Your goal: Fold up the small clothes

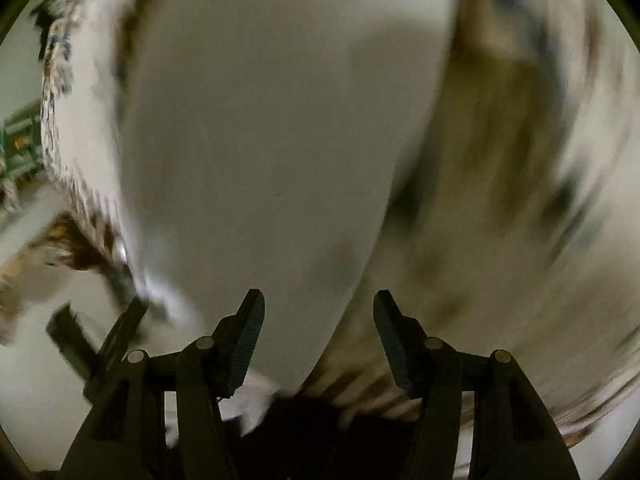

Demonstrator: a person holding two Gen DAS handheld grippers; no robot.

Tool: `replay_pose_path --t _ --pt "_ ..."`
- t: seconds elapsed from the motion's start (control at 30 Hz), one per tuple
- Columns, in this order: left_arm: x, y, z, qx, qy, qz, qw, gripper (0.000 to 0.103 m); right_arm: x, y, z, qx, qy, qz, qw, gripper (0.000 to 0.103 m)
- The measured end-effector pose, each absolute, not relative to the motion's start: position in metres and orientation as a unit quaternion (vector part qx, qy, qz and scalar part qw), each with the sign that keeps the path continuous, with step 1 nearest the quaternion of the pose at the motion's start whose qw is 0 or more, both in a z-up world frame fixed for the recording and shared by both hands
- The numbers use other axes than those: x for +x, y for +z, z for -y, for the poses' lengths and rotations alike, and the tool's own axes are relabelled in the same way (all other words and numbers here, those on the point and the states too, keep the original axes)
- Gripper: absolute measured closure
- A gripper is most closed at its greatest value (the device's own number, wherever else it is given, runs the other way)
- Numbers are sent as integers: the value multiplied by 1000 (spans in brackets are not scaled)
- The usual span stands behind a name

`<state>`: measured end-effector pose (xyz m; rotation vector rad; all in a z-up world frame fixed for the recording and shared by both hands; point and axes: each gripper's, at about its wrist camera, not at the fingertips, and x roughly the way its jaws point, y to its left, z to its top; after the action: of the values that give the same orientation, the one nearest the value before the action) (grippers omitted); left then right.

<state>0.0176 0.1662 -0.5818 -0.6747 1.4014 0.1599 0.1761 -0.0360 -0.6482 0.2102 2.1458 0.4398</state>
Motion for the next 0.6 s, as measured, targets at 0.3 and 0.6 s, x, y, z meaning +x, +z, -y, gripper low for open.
replay_pose_path --t 0.3,0.6 --pt "31 -540 -150 -257 97 -636 721 51 69 -667 78 218 148 -861 435 60" --pt "178 -461 -120 -222 -30 -560 798 39 189 -585 185 277 129 -760 574 52"
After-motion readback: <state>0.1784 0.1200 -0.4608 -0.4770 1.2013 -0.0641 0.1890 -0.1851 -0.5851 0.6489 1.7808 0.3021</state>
